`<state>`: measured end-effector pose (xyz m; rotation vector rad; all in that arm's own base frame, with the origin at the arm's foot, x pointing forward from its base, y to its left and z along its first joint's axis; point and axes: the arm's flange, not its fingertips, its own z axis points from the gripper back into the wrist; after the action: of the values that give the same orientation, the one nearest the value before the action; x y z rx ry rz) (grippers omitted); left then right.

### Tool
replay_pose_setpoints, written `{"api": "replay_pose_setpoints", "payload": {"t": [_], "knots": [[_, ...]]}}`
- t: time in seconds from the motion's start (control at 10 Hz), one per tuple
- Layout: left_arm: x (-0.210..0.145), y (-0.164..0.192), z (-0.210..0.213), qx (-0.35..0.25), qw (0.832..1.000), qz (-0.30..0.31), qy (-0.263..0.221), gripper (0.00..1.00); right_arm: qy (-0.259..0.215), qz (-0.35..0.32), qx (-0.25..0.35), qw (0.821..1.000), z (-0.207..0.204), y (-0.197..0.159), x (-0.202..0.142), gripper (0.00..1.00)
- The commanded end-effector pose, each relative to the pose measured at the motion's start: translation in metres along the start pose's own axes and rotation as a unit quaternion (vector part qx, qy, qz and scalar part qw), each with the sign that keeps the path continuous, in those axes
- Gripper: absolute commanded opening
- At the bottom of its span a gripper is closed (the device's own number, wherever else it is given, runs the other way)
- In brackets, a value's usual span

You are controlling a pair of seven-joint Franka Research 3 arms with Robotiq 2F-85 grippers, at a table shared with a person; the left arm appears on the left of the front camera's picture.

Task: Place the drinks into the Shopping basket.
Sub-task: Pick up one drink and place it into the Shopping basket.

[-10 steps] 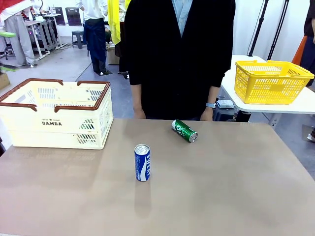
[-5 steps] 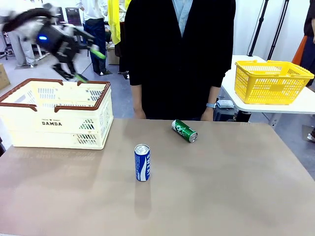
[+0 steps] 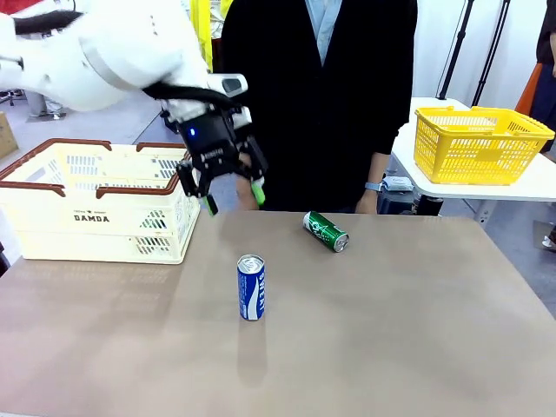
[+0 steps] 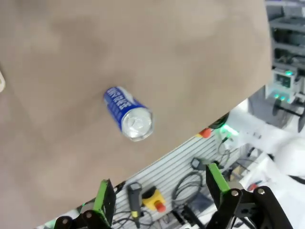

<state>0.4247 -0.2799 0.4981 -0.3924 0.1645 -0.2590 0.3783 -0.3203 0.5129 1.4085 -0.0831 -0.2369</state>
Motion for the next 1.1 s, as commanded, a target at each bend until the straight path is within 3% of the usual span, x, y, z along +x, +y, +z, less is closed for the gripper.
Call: {"api": "replay_pose_setpoints", "payload": {"t": [0.0, 0.4, 0.7, 1.0], "knots": [[0.006, -0.005, 0.018, -0.017, 1.000, 0.012, -0.013, 1.00, -0.002, -0.005, -0.006, 1.000, -0.001, 0.002, -0.002, 1.00], [0.004, -0.002, 0.012, -0.006, 1.000, 0.003, -0.011, 1.00, -0.002, -0.005, -0.006, 1.000, -0.001, 0.002, -0.002, 1.00], [-0.019, -0.052, -0.039, 0.075, 0.997, 0.035, -0.001, 1.00, -0.002, -0.005, -0.006, 1.000, -0.001, 0.002, -0.002, 1.00], [-0.021, -0.059, -0.079, 0.122, 0.987, 0.095, -0.037, 1.00, -0.002, -0.005, -0.006, 1.000, -0.001, 0.002, -0.002, 1.00]]}}
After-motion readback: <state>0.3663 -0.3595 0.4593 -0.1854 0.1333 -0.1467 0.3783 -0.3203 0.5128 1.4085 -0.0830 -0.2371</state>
